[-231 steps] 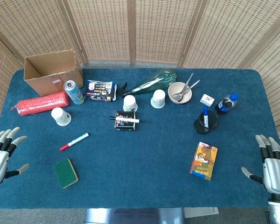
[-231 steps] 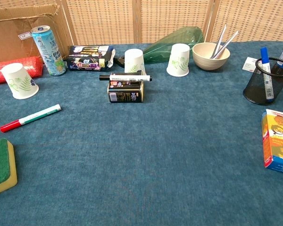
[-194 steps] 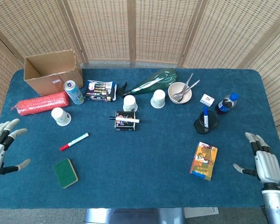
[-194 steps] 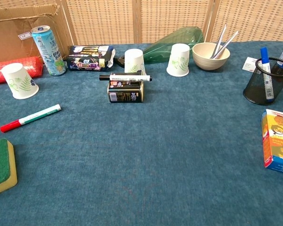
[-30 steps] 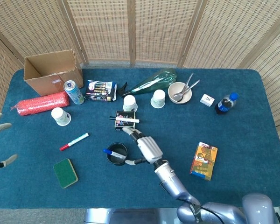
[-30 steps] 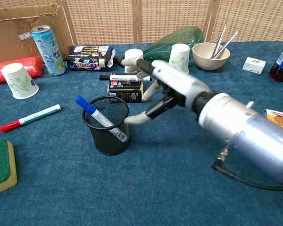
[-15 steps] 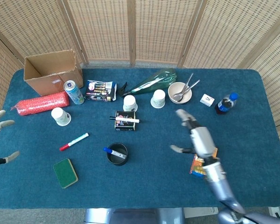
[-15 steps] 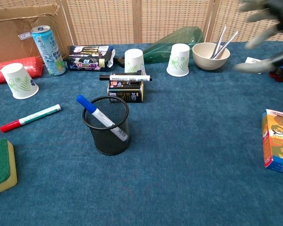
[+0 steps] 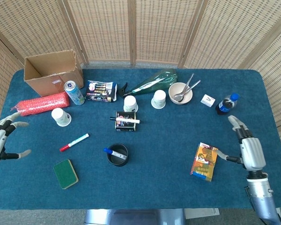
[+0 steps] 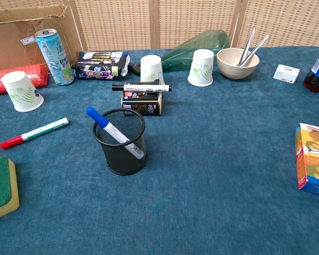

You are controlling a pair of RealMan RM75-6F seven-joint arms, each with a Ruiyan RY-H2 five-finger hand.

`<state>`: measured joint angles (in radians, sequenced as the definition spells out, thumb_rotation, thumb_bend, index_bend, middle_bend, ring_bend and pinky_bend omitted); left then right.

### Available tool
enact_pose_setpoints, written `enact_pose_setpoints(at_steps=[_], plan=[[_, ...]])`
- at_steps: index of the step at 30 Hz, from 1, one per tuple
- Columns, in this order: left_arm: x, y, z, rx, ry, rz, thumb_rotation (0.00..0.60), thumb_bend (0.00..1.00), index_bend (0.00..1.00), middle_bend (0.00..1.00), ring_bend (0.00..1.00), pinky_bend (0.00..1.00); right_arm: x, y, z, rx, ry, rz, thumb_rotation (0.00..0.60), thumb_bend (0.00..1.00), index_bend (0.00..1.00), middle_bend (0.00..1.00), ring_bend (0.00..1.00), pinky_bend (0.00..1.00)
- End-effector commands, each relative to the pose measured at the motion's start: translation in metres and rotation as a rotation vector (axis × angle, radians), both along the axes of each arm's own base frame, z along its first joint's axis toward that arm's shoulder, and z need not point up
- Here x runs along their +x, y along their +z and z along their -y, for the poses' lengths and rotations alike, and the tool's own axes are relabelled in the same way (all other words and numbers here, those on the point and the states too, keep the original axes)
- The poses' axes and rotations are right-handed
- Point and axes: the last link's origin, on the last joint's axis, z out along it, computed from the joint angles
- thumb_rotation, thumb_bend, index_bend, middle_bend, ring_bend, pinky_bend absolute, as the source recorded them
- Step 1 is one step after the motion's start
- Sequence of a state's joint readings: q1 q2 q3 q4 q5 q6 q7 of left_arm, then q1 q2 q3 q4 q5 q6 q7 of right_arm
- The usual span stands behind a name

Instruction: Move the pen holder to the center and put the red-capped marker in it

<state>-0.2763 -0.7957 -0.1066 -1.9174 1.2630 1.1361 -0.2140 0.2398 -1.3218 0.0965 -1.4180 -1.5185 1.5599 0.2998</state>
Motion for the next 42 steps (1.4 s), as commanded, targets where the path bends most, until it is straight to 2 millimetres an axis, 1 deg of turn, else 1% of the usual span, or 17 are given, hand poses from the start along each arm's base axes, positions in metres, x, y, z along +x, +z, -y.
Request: enact_pose_setpoints(at_steps=[1, 4, 5, 6, 9, 12, 15, 20, 23, 26, 29, 39, 42], plan=[[0.002, -0.012, -0.012, -0.049, 0.037, 0.005, 0.6, 0.18, 0.26, 0.0, 0.0, 0.02, -0.024, 0.009, -0.01, -0.029, -0.036, -0.067, 0.6, 0.0, 0.04, 0.09, 0.14, 0.3], [0.004, -0.018, -0.017, -0.072, 0.049, -0.005, 0.6, 0.18, 0.26, 0.0, 0.0, 0.02, -0.041, 0.013, -0.013, -0.046, -0.058, -0.103, 0.6, 0.0, 0.05, 0.09, 0.14, 0.3], [0.005, -0.021, -0.017, -0.082, 0.052, -0.01, 0.6, 0.18, 0.26, 0.0, 0.0, 0.02, -0.053, 0.017, -0.016, -0.056, -0.084, -0.141, 0.6, 0.0, 0.05, 0.09, 0.14, 0.3], [0.005, -0.023, -0.018, -0.086, 0.056, -0.015, 0.6, 0.18, 0.26, 0.0, 0.0, 0.02, -0.06, 0.019, -0.017, -0.06, -0.094, -0.164, 0.6, 0.0, 0.05, 0.09, 0.13, 0.3], [0.006, -0.028, -0.018, -0.094, 0.064, -0.028, 0.6, 0.18, 0.27, 0.0, 0.0, 0.02, -0.069, 0.022, -0.02, -0.072, -0.102, -0.185, 0.6, 0.0, 0.05, 0.09, 0.13, 0.3], [0.008, -0.035, -0.02, -0.113, 0.07, -0.045, 0.6, 0.18, 0.28, 0.0, 0.0, 0.02, -0.074, 0.024, -0.029, -0.082, -0.114, -0.172, 0.6, 0.0, 0.05, 0.09, 0.12, 0.29], [0.013, -0.045, -0.023, -0.143, 0.07, -0.053, 0.6, 0.18, 0.29, 0.0, 0.0, 0.02, -0.073, 0.025, -0.036, -0.092, -0.111, -0.166, 0.6, 0.0, 0.06, 0.09, 0.12, 0.29], [0.024, -0.067, -0.031, -0.197, 0.081, -0.041, 0.6, 0.18, 0.3, 0.0, 0.0, 0.03, -0.065, 0.027, -0.04, -0.105, -0.06, -0.163, 0.6, 0.0, 0.1, 0.12, 0.12, 0.29], [0.027, -0.075, -0.035, -0.206, 0.104, -0.041, 0.6, 0.18, 0.31, 0.0, 0.0, 0.03, -0.063, 0.028, -0.041, -0.109, -0.046, -0.152, 0.6, 0.0, 0.1, 0.12, 0.12, 0.29], [0.029, -0.084, -0.039, -0.219, 0.14, -0.029, 0.6, 0.18, 0.31, 0.0, 0.0, 0.04, -0.062, 0.028, -0.042, -0.11, -0.04, -0.146, 0.6, 0.0, 0.1, 0.13, 0.12, 0.29], [0.031, -0.097, -0.048, -0.239, 0.188, -0.007, 0.6, 0.18, 0.31, 0.0, 0.0, 0.04, -0.063, 0.028, -0.042, -0.1, -0.04, -0.12, 0.6, 0.0, 0.1, 0.13, 0.12, 0.29], [0.028, -0.126, -0.061, -0.232, 0.286, -0.094, 0.6, 0.19, 0.33, 0.0, 0.0, 0.05, -0.061, 0.03, -0.043, -0.104, -0.033, -0.085, 0.6, 0.0, 0.11, 0.13, 0.12, 0.29], [0.03, -0.131, -0.065, -0.229, 0.298, -0.109, 0.6, 0.19, 0.33, 0.0, 0.0, 0.05, -0.062, 0.031, -0.043, -0.104, -0.035, -0.078, 0.6, 0.0, 0.1, 0.13, 0.12, 0.29]])
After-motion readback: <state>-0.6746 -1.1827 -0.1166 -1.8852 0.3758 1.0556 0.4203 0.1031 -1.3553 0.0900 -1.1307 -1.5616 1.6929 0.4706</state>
